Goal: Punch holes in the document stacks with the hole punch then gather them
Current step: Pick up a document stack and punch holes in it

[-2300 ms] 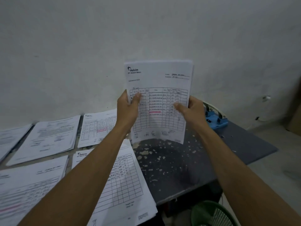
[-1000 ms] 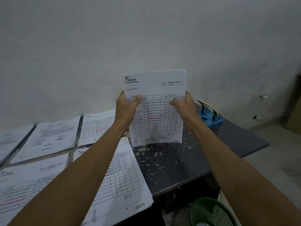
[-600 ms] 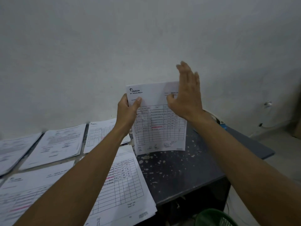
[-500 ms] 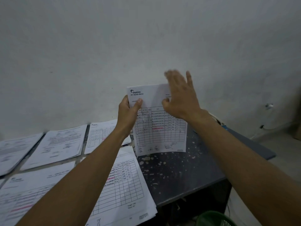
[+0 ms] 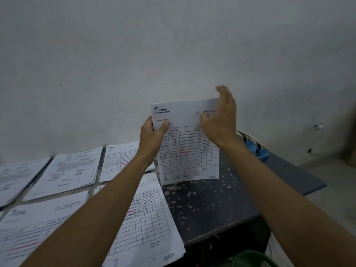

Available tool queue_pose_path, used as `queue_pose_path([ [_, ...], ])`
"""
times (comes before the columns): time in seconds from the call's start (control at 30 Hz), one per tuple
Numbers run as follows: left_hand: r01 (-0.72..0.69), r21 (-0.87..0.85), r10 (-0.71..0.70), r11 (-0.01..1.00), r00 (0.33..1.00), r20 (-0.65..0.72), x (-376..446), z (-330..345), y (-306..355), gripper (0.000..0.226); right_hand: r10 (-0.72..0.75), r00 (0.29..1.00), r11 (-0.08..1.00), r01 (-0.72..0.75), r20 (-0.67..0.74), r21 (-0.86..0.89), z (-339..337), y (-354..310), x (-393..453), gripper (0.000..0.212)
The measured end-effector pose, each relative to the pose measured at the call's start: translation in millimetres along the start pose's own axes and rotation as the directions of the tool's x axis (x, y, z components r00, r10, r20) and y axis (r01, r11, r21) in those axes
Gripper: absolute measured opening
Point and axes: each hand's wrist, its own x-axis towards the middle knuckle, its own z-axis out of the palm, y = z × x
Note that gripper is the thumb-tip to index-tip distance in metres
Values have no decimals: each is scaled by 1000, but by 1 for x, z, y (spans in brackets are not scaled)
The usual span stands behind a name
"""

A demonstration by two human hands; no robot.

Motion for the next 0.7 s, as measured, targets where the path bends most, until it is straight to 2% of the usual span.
queue_pose_path([
  [0.03, 8, -5, -8, 1000, 1000, 1, -1, 0, -2, 28, 154, 988, 981, -156, 27, 111, 0, 10, -5, 74],
  [0.1, 28, -18, -28, 999, 1000, 5, -5, 0, -8, 27, 402, 902, 851, -431, 155, 301, 2, 28, -15, 68],
  [0.17, 57, -40, -57, 998, 998, 6, -8, 2, -14, 23, 494, 820, 733, -572, 290, 368, 4, 46, -26, 55],
  [0.23, 74, -44, -74, 996, 997, -6, -9, 4, -19, 20, 474, 796, 717, -597, 376, 360, 7, 60, -37, 36],
  [0.3, 56, -27, -57, 998, 998, -35, -10, 7, -23, 17, 436, 803, 732, -579, 407, 359, 10, 67, -46, 25],
  [0.53, -25, -4, 24, 1000, 984, -176, -5, 29, -14, 18, 355, 899, 782, -436, 258, 446, 19, 52, -43, 20],
  [0.6, -39, -4, 37, 999, 983, -182, -5, 32, -16, 17, 369, 901, 772, -434, 229, 464, 21, 52, -46, 22],
  [0.7, 0, -11, -2, 1000, 985, -170, -14, 33, -30, 19, 450, 865, 729, -499, 221, 468, 27, 60, -60, 26],
])
